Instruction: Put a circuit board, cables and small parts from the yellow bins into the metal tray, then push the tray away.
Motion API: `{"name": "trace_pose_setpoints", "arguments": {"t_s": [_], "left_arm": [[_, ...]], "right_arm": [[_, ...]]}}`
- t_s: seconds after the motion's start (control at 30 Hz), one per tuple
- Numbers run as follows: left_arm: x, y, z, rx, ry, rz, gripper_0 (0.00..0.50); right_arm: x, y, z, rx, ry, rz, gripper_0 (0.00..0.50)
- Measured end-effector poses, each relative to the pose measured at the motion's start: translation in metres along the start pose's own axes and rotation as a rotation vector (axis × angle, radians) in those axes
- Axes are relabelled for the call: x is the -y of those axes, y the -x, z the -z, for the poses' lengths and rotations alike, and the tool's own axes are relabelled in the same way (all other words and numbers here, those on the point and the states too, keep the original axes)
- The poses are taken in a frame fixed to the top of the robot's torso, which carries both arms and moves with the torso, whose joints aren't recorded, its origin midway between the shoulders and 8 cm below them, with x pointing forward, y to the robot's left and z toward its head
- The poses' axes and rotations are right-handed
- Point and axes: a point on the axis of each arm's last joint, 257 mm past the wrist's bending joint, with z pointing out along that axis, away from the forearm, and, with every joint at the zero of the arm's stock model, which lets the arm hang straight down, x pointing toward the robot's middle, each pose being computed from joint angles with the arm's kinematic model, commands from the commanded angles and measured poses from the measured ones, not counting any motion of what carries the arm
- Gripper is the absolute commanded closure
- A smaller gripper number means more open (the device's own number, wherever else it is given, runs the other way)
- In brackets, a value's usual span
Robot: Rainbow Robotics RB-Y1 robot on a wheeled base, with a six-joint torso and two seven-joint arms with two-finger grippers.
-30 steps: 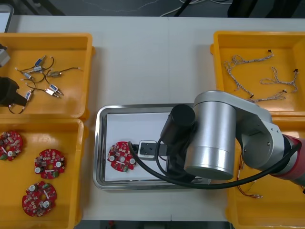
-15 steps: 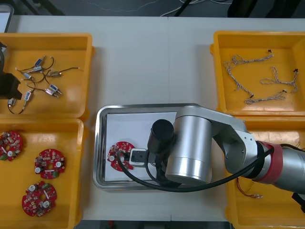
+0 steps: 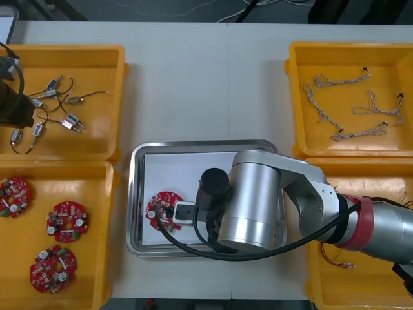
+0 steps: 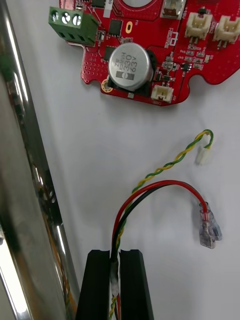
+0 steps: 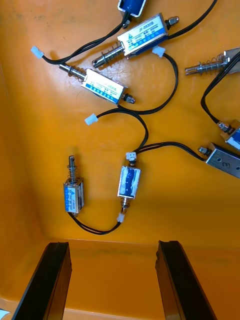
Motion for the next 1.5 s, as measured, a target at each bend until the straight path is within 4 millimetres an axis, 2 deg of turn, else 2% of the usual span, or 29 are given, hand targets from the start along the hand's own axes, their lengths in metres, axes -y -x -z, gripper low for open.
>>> {"name": "trace_pose_setpoints", "arguments": {"t_s": [0.03,0.07,0.1,0.2,0.4,0.57,0.83,1.07,1.27,1.5], "left_arm": [[-0.001,0.000,-0.001,0.000,0.001,0.002,0.000],[-0.002,0.000,-0.003,0.001,0.000,0.006,0.000],[-0.003,0.000,-0.005,0.001,0.000,0.010,0.000],[-0.007,0.001,-0.012,0.006,-0.002,0.027,0.000],[-0.010,0.002,-0.019,0.013,-0.004,0.044,0.000],[-0.013,0.000,-0.024,0.011,-0.001,0.054,0.000],[-0.024,0.003,-0.026,0.026,0.032,0.060,0.000],[-0.028,0.000,-0.030,0.028,0.039,0.063,0.000],[-0.033,-0.005,-0.036,0.033,0.049,0.065,0.000],[-0.040,-0.009,-0.039,0.040,0.055,0.082,0.000]], "right_arm": [[0.002,0.000,0.000,-0.001,-0.006,-0.001,0.209],[0.003,-0.001,-0.001,-0.003,-0.011,-0.002,0.180],[0.005,-0.001,-0.001,-0.003,-0.016,-0.002,0.130],[0.007,-0.001,-0.001,-0.005,-0.025,-0.003,0.067],[0.009,-0.002,-0.001,-0.007,-0.030,-0.004,0.060],[0.016,-0.013,0.008,-0.050,-0.029,-0.028,0.060],[0.037,-0.018,0.048,-0.046,-0.011,-0.116,0.058],[0.060,-0.031,0.080,-0.043,0.004,-0.211,0.058],[0.087,-0.027,0.107,0.051,0.013,-0.312,0.058],[0.110,-0.025,0.137,0.151,0.040,-0.560,0.059]]}}
